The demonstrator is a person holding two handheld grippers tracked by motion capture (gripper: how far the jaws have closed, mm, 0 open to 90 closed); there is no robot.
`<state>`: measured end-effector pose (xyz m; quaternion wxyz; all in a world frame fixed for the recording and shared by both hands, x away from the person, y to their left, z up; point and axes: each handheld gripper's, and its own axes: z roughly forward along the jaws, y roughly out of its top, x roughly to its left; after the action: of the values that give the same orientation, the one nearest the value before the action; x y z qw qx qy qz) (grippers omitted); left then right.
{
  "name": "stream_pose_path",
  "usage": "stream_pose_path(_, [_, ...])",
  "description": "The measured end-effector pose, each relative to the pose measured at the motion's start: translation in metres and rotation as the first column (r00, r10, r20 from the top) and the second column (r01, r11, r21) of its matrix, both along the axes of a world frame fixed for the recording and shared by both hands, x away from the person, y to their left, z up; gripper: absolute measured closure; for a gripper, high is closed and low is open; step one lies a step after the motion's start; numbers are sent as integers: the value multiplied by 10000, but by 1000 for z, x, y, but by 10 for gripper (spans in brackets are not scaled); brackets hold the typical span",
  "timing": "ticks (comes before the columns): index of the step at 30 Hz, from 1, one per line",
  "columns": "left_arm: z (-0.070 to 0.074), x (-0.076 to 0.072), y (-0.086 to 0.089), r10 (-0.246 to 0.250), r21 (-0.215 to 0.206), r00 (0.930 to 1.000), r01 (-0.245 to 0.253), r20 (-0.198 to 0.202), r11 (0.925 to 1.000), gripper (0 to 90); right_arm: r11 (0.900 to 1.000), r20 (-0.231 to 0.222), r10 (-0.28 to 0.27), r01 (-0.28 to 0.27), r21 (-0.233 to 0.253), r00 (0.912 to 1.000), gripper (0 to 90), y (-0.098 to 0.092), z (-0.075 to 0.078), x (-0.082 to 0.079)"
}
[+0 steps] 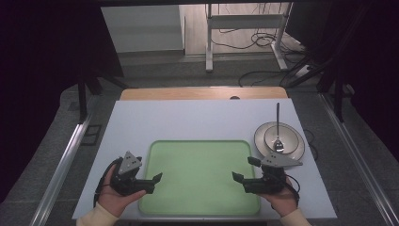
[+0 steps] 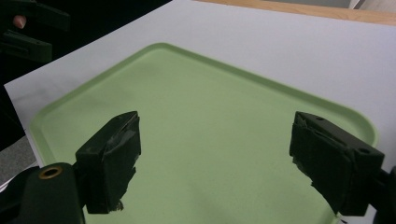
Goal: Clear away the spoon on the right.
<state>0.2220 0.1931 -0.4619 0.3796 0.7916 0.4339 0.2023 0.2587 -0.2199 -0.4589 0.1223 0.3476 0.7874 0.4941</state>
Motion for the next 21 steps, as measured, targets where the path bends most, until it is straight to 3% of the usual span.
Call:
stream_pose_path(3, [0,1,-1,-28,12,10000,28,47,10000,103,10000,-2,55,-55,-54,10000,164,-2,-2,3])
stream_pose_path(7, [-4,3,0,-78,-16,9998,78,-190,10000,103,9999,14,90,-90,-115,10000,164,-2,-3,1])
stream_pose_path(13, [-4,0,-1,-405,77,9992,405,-23,9991,104,9994,220,57,-49,-354,9997,164,2,0,-3])
stream_pose_path(21, [-4,-3,4,-479,-13,9988,479,21,9989,104,9988,246,113,-101,-487,9996,169,7,-2,-3])
